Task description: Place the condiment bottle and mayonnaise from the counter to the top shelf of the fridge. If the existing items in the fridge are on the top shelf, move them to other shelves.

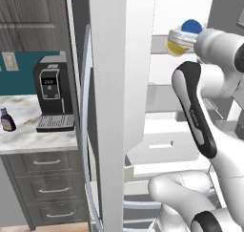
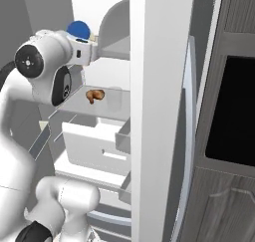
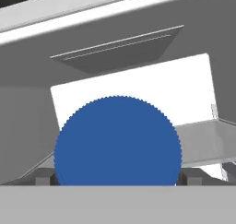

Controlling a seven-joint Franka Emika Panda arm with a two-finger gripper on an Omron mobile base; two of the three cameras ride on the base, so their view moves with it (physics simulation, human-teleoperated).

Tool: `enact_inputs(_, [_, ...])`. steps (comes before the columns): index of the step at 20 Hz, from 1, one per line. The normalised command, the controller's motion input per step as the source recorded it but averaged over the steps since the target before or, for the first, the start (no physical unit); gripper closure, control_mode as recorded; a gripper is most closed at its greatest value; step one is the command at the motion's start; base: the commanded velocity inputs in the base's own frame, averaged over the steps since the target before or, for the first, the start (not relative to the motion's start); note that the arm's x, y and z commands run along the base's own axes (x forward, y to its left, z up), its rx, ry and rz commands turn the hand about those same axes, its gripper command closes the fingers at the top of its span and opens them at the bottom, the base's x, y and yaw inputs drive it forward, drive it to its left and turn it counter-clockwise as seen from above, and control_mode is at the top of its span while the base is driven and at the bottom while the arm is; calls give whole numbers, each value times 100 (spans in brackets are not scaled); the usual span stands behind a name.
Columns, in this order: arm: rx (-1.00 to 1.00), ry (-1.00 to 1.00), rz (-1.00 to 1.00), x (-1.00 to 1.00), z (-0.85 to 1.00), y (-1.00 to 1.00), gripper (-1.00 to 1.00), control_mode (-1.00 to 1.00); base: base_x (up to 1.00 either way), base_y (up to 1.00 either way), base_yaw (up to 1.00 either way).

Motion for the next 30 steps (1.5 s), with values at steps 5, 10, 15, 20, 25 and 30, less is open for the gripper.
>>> enact_inputs(5, [-16,4,0,39,43,7,100,-100,0,0,0])
enact_inputs(10, [-16,30,0,57,19,10,100,-100,0,0,0])
enact_inputs(15, [-12,15,0,59,-12,0,100,-100,0,0,0])
enact_inputs(20, [0,0,0,62,-31,0,100,-100,0,0,0])
enact_inputs(25, [0,0,0,74,-33,0,100,-100,0,0,0])
enact_inputs(30, [0,0,0,80,-37,0,100,-100,0,0,0])
